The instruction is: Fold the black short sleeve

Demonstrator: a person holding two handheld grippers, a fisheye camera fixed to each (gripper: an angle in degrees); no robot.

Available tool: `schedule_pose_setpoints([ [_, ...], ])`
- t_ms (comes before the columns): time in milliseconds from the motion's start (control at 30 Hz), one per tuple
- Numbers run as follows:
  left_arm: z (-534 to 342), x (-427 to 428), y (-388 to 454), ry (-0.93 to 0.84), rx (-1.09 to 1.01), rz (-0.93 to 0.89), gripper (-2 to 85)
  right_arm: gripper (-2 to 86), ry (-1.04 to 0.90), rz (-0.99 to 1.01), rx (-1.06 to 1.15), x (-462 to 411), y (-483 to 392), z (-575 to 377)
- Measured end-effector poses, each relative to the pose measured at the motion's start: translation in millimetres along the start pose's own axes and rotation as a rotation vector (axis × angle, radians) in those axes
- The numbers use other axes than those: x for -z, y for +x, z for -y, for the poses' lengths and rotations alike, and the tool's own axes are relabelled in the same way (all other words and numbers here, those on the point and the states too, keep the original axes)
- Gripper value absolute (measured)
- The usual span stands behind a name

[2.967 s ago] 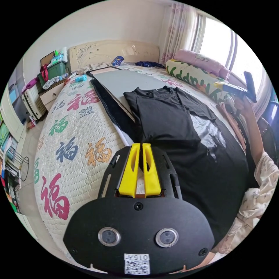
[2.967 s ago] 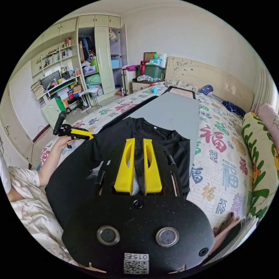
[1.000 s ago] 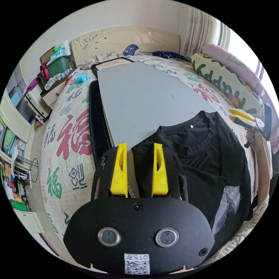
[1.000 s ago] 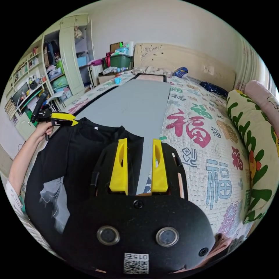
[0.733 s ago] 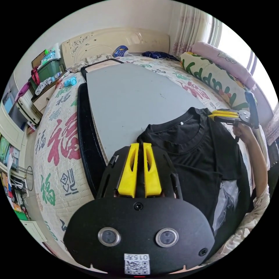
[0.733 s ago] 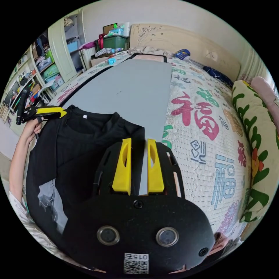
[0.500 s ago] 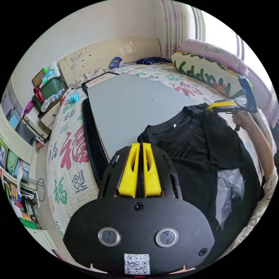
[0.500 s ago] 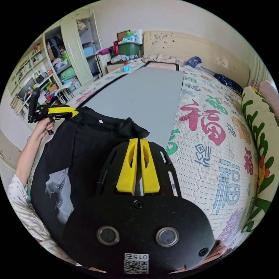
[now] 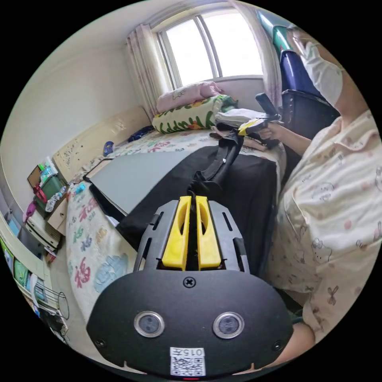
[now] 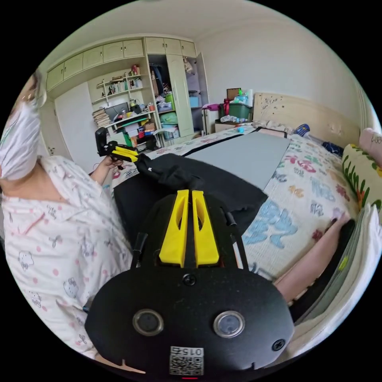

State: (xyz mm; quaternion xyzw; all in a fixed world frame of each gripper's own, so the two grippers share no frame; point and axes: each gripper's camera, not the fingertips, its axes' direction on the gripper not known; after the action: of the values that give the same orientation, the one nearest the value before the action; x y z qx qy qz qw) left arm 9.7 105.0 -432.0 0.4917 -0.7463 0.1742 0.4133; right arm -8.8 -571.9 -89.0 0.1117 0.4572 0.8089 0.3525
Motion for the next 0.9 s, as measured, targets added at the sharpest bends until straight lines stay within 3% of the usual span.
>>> schedule_pose_setpoints([
  [133, -71.5, -5.7, 67.3, -0.020, 0.034, -0.156, 1.6, 0.6, -0.035, 0.015, -0.039, -3.3, -19.2, -62.6],
  [433, -89.8, -23.6, 144.6, -0.128, 0.062, -0.081, 5.2, 7.5, -0.094, -0.022, 0.029, 8.8, -26.6, -92.4],
  [700, -125.5, -28.8, 180.9, -0.095, 0.101, -0.039, 6.4, 9.9, -0.062, -0.027, 0.121, 12.0, -27.7, -86.9],
  [900, -187.3, 19.7, 142.5, 0.131, 0.256, -0.170, 6.0, 7.6, 0.016, 0.141, -0.013, 31.0, 14.4, -91.3],
])
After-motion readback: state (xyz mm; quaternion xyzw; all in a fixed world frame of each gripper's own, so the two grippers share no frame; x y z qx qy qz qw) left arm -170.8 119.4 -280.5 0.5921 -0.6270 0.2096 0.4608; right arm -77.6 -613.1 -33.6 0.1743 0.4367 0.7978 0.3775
